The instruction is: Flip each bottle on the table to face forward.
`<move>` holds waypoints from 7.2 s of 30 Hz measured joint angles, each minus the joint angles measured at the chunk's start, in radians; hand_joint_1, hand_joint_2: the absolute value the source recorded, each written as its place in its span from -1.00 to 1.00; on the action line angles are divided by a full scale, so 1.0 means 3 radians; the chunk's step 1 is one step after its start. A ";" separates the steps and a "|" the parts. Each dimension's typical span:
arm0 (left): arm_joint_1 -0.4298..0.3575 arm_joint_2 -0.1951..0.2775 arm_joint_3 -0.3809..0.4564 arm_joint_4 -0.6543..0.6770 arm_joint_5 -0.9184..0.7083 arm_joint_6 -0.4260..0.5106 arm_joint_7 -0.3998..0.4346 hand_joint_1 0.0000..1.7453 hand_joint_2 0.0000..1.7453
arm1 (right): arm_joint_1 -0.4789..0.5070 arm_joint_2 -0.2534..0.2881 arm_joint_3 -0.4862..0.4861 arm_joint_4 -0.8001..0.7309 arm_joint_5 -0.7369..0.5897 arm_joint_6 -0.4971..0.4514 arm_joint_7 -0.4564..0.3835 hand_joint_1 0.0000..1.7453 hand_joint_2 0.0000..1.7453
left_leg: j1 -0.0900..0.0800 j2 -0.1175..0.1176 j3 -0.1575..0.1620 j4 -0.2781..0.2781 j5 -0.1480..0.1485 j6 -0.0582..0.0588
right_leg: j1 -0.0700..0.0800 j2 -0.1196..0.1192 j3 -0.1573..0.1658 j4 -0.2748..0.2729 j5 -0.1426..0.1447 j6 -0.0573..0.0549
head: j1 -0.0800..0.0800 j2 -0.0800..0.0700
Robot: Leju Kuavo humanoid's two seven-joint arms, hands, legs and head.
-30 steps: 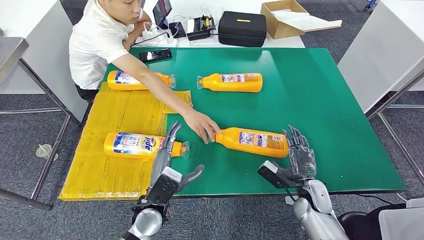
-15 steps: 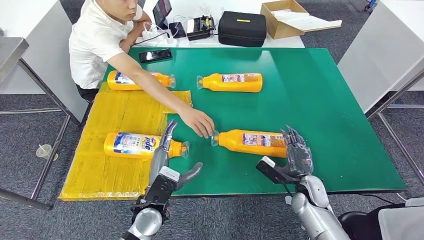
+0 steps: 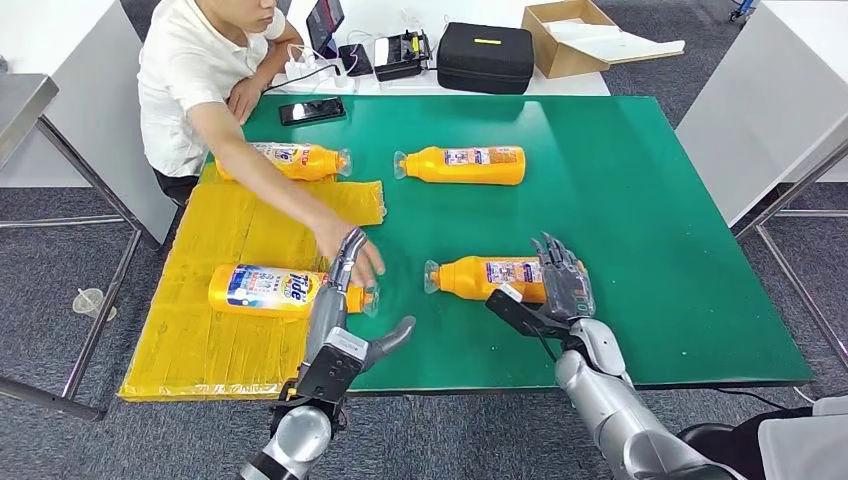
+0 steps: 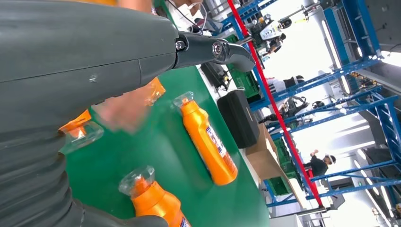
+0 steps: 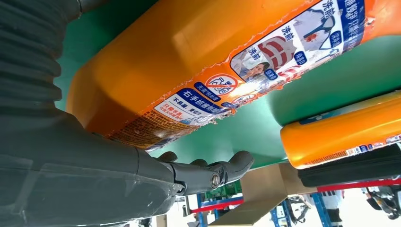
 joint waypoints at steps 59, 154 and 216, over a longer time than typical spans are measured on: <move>-0.0082 -0.0045 -0.0034 0.0158 0.0881 -0.0154 -0.0241 -1.00 1.00 | -0.0297 -0.0181 0.0166 0.0264 -0.1292 0.1447 -0.0705 1.00 1.00 | 0.0000 0.0015 0.0075 -0.0001 -0.0011 0.0003 | 0.0002 0.0009 0.0066 -0.0005 -0.0001 -0.0001 | 0.0001 0.0000; -0.0853 -0.0353 0.0417 0.1430 0.2542 -0.1790 -0.0618 1.00 1.00 | 0.0146 0.0532 0.0636 -0.0882 -0.2336 0.1580 -0.1253 0.14 1.00 | 0.0000 0.0001 0.0011 0.0000 -0.0002 0.0003 | 0.0000 0.0000 0.0012 -0.0001 -0.0001 0.0001 | 0.0000 0.0000; -0.1221 0.0336 0.0217 0.2065 -0.3091 -0.0225 0.1622 1.00 1.00 | 0.0851 0.0406 -0.0495 -0.1529 -0.1658 0.0737 -0.1257 -1.00 1.00 | 0.0001 -0.0002 0.0007 0.0000 0.0001 0.0002 | 0.0001 -0.0001 0.0007 0.0000 0.0000 0.0000 | 0.0000 0.0000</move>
